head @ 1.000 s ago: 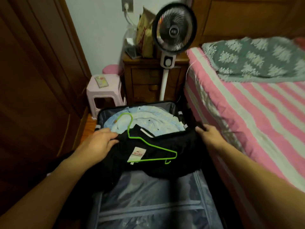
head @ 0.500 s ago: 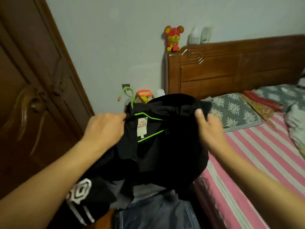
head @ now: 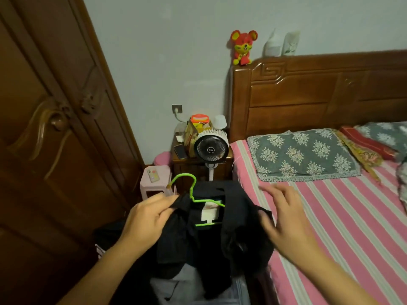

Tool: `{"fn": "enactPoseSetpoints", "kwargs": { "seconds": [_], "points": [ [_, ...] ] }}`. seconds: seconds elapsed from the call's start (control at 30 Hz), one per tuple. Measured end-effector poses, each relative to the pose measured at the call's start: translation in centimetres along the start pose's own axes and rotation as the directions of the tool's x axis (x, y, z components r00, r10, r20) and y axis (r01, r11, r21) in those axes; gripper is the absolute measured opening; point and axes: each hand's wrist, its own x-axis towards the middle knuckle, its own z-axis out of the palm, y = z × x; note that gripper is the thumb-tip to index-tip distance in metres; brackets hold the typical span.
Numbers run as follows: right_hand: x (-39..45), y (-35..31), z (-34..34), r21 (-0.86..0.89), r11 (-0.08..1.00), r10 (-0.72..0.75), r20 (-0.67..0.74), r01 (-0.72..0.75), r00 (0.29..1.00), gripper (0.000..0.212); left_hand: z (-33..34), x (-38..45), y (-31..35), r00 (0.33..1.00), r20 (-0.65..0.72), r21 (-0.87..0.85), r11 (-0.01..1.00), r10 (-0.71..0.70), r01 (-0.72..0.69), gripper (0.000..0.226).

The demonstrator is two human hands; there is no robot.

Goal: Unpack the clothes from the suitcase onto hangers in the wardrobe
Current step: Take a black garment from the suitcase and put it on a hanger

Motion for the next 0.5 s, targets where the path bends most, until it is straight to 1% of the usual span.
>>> {"fn": "enactPoseSetpoints", "kwargs": {
  "seconds": [0.03, 0.07, 0.1, 0.13, 0.17, 0.2, 0.23, 0.27, 0.3, 0.37, 0.4, 0.47, 0.5],
  "points": [
    [0.4, 1.3, -0.3, -0.138, 0.986, -0.079, 0.099, 0.092, 0.992, 0.047, 0.4, -0.1, 0.7, 1.000, 0.005, -0.014, 1.000, 0.024, -0.024, 0.033],
    [0.5, 2.1, -0.1, -0.226, 0.958, -0.112, 0.266, 0.175, 0.958, 0.050, 0.8, 0.2, 1.5, 0.999, 0.008, -0.025, 0.999, 0.044, -0.044, 0.033],
    [0.5, 2.3, 0.2, -0.248, 0.948, -0.082, 0.411, 0.198, 0.908, 0.055, 1.0, 0.5, 2.2, 0.998, 0.012, -0.040, 0.997, 0.061, -0.061, 0.031],
    [0.2, 1.8, 0.4, -0.250, 0.950, -0.045, 0.479, 0.186, 0.876, 0.063, 1.2, 0.9, 2.8, 0.997, 0.017, -0.053, 0.995, 0.081, -0.080, 0.029],
    [-0.4, 1.3, 0.9, -0.233, 0.961, -0.023, 0.479, 0.152, 0.878, 0.067, 1.3, 1.3, 3.2, 0.995, 0.021, -0.057, 0.993, 0.102, -0.101, 0.028],
    [-1.0, 0.6, 1.4, -0.192, 0.973, -0.043, 0.400, 0.130, 0.916, 0.066, 1.3, 1.7, 3.5, 0.992, 0.029, -0.062, 0.991, 0.124, -0.122, 0.028],
    [-1.4, -0.3, 1.8, -0.157, 0.980, -0.068, 0.301, 0.120, 0.951, 0.060, 1.3, 2.1, 3.8, 0.988, 0.043, -0.068, 0.987, 0.149, -0.146, 0.028],
    [-1.6, -1.3, 1.9, -0.150, 0.983, -0.074, 0.210, 0.107, 0.975, 0.053, 1.3, 2.5, 4.1, 0.981, 0.066, -0.076, 0.981, 0.182, -0.177, 0.029],
    [-2.0, -2.0, 1.9, -0.135, 0.988, -0.052, 0.151, 0.073, 0.987, 0.047, 1.5, 2.7, 4.5, 0.970, 0.098, -0.086, 0.973, 0.221, -0.213, 0.029],
    [-2.7, -3.5, 1.6, -0.141, 0.990, 0.035, 0.067, -0.025, 0.997, 0.043, 1.9, 3.3, 5.5, 0.953, 0.144, -0.124, 0.960, 0.266, -0.250, 0.026],
    [-3.1, -3.7, 1.4, -0.191, 0.978, 0.082, 0.007, -0.079, 0.997, 0.043, 2.1, 3.6, 5.8, 0.951, 0.145, -0.126, 0.958, 0.273, -0.256, 0.027],
    [-4.7, -4.2, 0.7, -0.260, 0.942, 0.192, -0.100, -0.212, 0.976, 0.051, 2.7, 4.4, 5.5, 0.942, 0.163, -0.059, 0.956, 0.292, -0.286, 0.033],
    [-6.0, -4.4, 0.4, -0.280, 0.917, 0.247, -0.154, -0.282, 0.957, 0.056, 3.1, 4.8, 5.2, 0.931, 0.197, -0.013, 0.950, 0.309, -0.312, 0.037]
  ]
}}
